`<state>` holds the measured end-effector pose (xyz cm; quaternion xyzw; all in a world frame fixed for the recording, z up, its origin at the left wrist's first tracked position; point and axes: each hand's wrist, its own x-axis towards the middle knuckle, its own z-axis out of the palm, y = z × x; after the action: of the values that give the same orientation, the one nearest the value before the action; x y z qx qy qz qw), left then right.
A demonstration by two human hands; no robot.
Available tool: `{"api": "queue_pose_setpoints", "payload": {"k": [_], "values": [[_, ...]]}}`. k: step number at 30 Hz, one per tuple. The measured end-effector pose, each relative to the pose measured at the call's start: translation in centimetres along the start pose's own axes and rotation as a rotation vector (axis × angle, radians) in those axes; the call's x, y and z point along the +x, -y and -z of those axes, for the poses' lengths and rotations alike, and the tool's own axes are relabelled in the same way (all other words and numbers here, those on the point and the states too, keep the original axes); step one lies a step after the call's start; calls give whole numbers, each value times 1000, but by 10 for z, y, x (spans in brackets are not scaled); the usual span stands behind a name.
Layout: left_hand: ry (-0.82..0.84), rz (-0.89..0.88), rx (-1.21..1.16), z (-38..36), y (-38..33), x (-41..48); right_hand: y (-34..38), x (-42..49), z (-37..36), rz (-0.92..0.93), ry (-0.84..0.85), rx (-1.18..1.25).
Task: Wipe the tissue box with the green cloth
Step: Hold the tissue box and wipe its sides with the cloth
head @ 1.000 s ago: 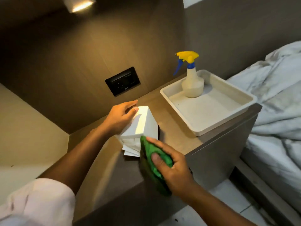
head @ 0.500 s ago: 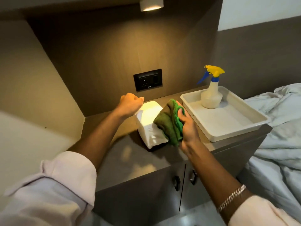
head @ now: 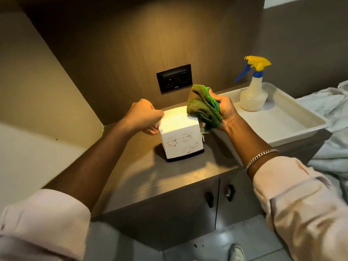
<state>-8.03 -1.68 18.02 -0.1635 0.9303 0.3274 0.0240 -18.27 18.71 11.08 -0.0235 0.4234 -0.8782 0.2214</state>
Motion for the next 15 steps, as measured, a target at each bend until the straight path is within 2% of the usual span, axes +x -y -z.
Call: {"api": "queue_pose_setpoints", "payload": {"k": [2, 4, 5, 7, 9, 15], "values": [[-59, -215, 199, 2, -2, 2, 0, -6, 5, 145, -87, -69], [-82, -475, 301, -2, -5, 6, -13, -26, 10, 376, -299, -121], [-30, -578, 338, -6, -7, 9, -26, -42, 9, 480, -416, -152], [160, -743, 471, -17, -6, 19, -60, -74, 6, 594, -536, -252], [282, -846, 603, -26, 0, 33, -99, -100, 3, 630, -568, -376], [355, -987, 689, -32, 9, 65, -167, -109, -18, 754, -607, -717]]}}
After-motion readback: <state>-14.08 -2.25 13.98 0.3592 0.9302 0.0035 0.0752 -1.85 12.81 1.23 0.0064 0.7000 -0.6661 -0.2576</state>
